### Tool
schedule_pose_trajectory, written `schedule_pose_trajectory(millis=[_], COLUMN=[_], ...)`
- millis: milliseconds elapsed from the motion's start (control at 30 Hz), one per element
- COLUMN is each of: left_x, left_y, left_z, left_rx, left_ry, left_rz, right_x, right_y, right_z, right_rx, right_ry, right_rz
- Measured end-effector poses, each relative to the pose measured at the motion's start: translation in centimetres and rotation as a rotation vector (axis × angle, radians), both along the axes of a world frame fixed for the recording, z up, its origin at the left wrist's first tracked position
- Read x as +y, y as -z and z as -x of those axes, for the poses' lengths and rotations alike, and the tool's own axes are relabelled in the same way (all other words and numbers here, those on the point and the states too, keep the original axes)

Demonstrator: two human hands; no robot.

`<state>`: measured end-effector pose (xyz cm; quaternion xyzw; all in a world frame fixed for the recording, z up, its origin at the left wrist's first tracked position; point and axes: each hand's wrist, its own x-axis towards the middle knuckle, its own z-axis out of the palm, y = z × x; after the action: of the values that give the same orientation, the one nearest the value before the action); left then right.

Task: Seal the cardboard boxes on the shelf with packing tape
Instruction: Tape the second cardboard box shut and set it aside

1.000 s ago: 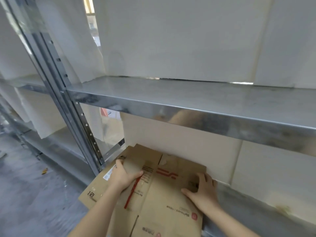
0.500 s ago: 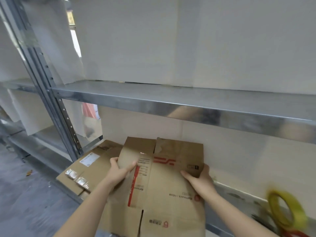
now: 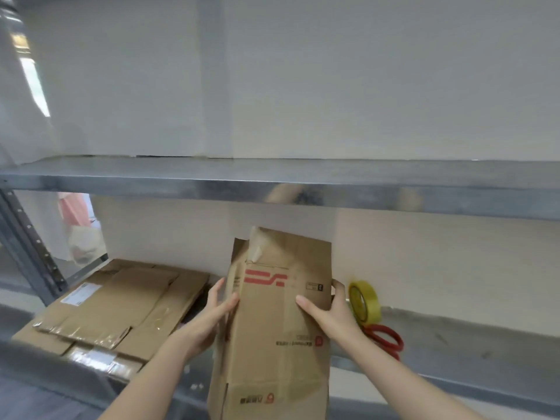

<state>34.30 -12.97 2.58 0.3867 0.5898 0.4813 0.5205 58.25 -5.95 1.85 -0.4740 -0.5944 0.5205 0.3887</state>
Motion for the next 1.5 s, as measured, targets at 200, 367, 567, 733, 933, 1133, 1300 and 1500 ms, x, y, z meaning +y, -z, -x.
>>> schedule_pose_trajectory(millis=[200, 367, 567, 733, 933, 1133, 1300, 1500], left_x=[-3.8, -4.4, -1.9, 0.4, 4.0, 7.4, 8.9, 10.3], left_y=[0.3, -1.4, -3.8, -4.4, -3.9, -4.8, -4.5, -4.9], left_z=[-3.9, -11.9, -25.0, -34.1, -40.5, -40.0, -36.6, -33.8], left_rx=[-0.027, 0.032, 0.082, 0.169, 0.243, 0.394, 0.439, 0.499], left_ry=[0.117, 0.189, 0.337, 0.439, 0.437, 0.447, 0.434, 0.470], left_rz=[0.024, -0.017, -0.099, -0.178, -0.242, -0.283, -0.240, -0.254], right_x=[-3.3, -4.5, -4.8, -4.5, -3.3, -1.6, 0.4, 1.8], right_y=[0.1, -1.4, -4.1, -4.9, -4.0, -3.0, -2.8, -3.5], right_z=[-5.6, -14.3, -29.6, -38.5, -43.8, -43.3, -40.0, -36.9], right_rx=[0.015, -0.006, -0.099, -0.189, -0.214, -0.200, -0.233, -0.256], right_ry=[-0.035, -0.020, 0.050, 0.094, 0.152, 0.142, 0.135, 0.194], right_rz=[-0.032, -0.107, -0.212, -0.263, -0.282, -0.276, -0.279, -0.321])
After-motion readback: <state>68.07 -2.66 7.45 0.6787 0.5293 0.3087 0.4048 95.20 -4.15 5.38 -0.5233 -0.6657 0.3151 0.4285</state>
